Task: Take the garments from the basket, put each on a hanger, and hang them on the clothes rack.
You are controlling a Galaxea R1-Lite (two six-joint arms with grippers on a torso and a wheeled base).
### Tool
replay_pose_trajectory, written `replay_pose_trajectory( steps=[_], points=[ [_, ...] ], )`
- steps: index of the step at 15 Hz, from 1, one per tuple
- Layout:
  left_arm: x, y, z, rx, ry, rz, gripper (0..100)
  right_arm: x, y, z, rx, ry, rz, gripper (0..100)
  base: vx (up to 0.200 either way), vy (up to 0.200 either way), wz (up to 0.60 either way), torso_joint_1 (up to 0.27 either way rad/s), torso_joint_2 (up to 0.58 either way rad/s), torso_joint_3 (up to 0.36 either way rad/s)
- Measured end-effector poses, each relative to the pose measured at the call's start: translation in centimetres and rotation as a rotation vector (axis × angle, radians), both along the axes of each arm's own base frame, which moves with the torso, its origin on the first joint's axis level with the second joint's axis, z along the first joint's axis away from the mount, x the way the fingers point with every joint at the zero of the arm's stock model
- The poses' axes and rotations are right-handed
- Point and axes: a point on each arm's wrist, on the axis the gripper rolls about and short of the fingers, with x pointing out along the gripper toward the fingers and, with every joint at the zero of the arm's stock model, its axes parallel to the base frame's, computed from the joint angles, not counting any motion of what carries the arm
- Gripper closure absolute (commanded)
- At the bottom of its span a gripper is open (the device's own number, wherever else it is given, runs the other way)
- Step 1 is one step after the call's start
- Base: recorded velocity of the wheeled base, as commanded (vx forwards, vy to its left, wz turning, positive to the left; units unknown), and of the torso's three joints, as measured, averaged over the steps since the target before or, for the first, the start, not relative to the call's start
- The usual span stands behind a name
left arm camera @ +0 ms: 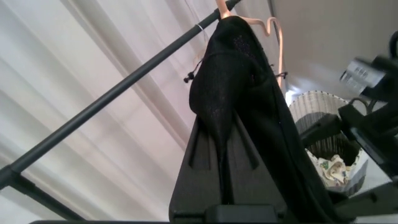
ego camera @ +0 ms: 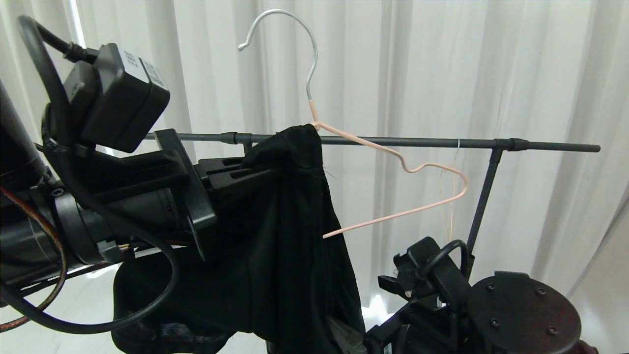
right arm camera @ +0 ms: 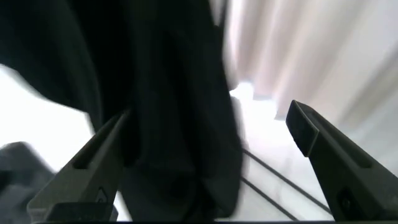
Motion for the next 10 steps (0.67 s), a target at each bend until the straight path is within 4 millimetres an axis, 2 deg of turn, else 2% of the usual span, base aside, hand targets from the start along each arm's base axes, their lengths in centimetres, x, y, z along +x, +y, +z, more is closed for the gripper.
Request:
replay_pose_trajectory(
  steps=[2,5,8,10],
  points=[
    [0.1,0.2,-0.1,0.002,0.002,0.018,100,0.6,-1.1,-0.8,-0.062,-0.012,-0.051,0,0.000,0.000,0.00,0.000,0.00,0.000],
    [0.0,0.3,-0.8,0.016,0.019,0.021,100,2.7,-4.2,-1.8,-0.214,-0.077,-0.138,0,0.000,0.000,0.00,0.000,0.00,0.000],
    [-0.4,0.6,-2.5,0.071,0.036,0.020,100,5.8,-7.6,-1.5,-0.328,-0.144,-0.268,0,0.000,0.000,0.00,0.000,0.00,0.000],
    [-0.7,0.8,-3.3,0.087,0.055,0.019,100,7.2,-9.3,-1.0,-0.345,-0.176,-0.345,0,0.000,0.000,0.00,0.000,0.00,0.000]
  ],
)
